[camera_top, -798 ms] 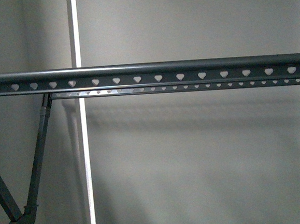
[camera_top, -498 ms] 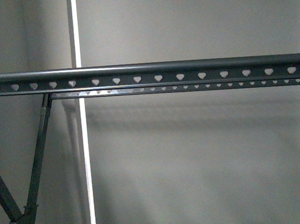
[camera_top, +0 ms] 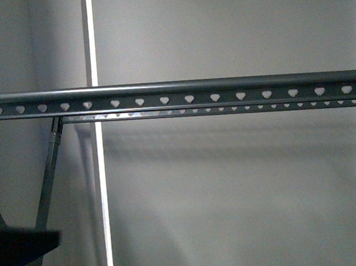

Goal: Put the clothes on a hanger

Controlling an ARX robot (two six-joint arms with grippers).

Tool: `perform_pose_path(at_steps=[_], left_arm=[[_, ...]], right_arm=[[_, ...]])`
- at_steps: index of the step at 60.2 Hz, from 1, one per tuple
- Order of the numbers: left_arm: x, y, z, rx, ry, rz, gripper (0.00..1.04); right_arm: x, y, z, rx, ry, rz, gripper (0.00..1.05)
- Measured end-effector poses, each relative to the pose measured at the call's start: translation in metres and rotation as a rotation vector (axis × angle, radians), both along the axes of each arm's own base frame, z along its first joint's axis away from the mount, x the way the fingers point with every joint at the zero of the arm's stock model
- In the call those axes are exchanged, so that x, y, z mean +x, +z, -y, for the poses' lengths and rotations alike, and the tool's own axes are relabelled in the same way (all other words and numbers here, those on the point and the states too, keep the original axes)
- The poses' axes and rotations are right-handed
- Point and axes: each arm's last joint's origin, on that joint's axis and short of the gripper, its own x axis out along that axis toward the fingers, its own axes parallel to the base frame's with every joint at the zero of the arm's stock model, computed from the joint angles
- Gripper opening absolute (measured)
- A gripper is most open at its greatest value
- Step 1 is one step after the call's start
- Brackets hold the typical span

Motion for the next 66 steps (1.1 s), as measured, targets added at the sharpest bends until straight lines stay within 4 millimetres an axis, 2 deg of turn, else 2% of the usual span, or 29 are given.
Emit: perform_pose_path(at_steps=[6, 13, 19, 23, 28, 32, 38, 54, 66], left_arm=[[0.051, 0.031, 0.010, -0.160, 0.137, -0.132, 0.98], [0.095, 0.063, -0.003, -0.420, 0.353, -0.304, 0.98], [0.116, 0.075, -0.019, -0.635, 0.517, -0.403, 0.98], [0.125, 0.073, -0.032, -0.759, 0.655, -0.454, 0.98], [0.129, 0.061, -0.049, -0.883, 0.867, -0.504, 0.98], [0.128, 0.056, -0.058, -0.967, 0.953, -0.511, 0.98], [0.123, 0.054, -0.070, -1.033, 1.021, -0.488, 0.98], [0.100, 0.065, -0.118, -1.131, 1.199, -0.327, 0.98], [0.104, 0.047, -0.139, -1.119, 1.274, -0.358, 0.98]], right_arm=[[0.000, 0.000, 0.000, 0.000, -0.001, 0.000, 0.97], [0.000, 0.000, 0.000, 0.000, -0.001, 0.000, 0.97], [0.000, 0.000, 0.000, 0.000, -0.001, 0.000, 0.97], [0.000, 0.000, 0.000, 0.000, -0.001, 0.000, 0.97], [0.000, 0.000, 0.000, 0.000, -0.001, 0.000, 0.97], [0.000, 0.000, 0.000, 0.000, -0.001, 0.000, 0.97], [0.000, 0.000, 0.000, 0.000, -0.001, 0.000, 0.97], [0.000, 0.000, 0.000, 0.000, -0.001, 0.000, 0.97], [0.000, 0.000, 0.000, 0.000, -0.001, 0.000, 0.97]])
